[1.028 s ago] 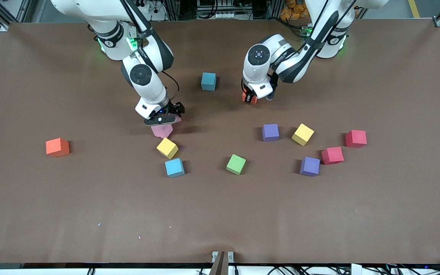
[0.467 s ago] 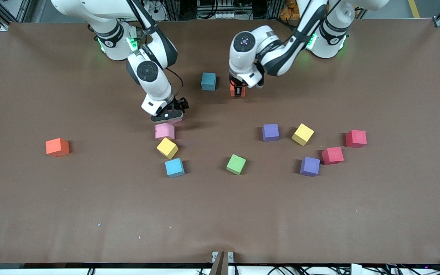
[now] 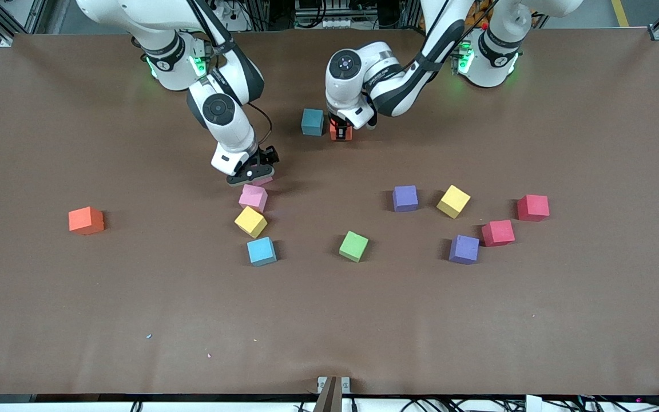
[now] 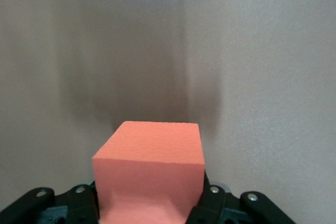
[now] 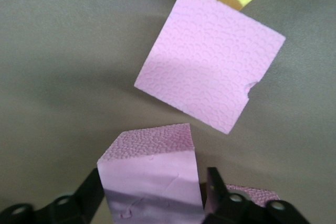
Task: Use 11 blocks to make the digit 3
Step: 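Grasp the orange cube with the left gripper while the right gripper grasps pink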
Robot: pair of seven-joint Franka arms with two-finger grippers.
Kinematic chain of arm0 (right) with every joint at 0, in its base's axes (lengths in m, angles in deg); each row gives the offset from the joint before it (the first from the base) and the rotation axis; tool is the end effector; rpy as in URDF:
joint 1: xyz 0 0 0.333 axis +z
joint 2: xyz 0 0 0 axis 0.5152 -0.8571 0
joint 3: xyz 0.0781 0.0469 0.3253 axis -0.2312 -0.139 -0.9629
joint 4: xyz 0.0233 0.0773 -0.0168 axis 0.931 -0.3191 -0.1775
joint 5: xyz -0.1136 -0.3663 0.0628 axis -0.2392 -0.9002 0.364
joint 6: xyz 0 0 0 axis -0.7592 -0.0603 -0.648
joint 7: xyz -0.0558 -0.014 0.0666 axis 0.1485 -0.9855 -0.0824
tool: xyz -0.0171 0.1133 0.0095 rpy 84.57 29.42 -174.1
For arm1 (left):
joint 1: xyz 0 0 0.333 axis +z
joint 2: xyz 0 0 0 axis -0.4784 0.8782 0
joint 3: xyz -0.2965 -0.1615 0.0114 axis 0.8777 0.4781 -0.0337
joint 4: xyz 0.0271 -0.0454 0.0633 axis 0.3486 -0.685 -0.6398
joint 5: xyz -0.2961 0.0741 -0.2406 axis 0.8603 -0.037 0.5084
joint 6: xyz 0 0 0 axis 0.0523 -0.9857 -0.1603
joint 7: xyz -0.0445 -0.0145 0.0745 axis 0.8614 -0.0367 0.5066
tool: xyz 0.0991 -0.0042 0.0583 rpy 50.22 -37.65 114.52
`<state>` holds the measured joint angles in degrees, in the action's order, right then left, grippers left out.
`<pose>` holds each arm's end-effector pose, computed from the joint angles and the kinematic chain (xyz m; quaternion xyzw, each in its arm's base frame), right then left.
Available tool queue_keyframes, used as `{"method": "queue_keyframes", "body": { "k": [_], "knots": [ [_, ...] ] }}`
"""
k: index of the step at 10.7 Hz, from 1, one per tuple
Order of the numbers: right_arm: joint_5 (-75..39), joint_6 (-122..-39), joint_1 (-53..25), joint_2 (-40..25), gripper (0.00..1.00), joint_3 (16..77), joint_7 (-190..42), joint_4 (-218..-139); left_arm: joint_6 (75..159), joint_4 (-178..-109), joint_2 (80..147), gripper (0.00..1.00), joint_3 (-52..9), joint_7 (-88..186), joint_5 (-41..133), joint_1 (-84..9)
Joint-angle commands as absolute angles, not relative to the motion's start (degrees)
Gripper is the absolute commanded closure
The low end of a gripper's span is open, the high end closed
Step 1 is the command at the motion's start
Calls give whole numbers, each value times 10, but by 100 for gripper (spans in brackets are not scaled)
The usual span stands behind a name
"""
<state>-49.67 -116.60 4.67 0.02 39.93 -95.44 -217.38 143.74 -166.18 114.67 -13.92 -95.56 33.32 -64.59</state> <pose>0.4029 0.3001 0.2188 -0.9904 -0.1357 0.0225 0.0165 0.2721 -0.5064 0.2189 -0.7158 -0.6935 0.0699 0.0423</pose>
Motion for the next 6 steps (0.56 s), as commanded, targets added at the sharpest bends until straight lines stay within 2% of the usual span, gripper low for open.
{"method": "queue_keyframes", "body": {
  "k": [1,3,4,6],
  "knots": [
    [-496,-1169,45,0,58,398,-944,-2178,1436,-1637,1172,100,-143,-992,302,-662],
    [-496,-1167,43,1,91,398,-901,-2178,1436,-1632,1177,100,-143,-1007,289,-664],
    [-496,-1166,41,4,99,398,-878,-2178,1436,-1632,1178,100,-143,-1007,289,-668],
    [-496,-1141,38,21,100,398,-843,-2178,1438,-1632,1179,100,-143,-1007,289,-670]
  ]
}}
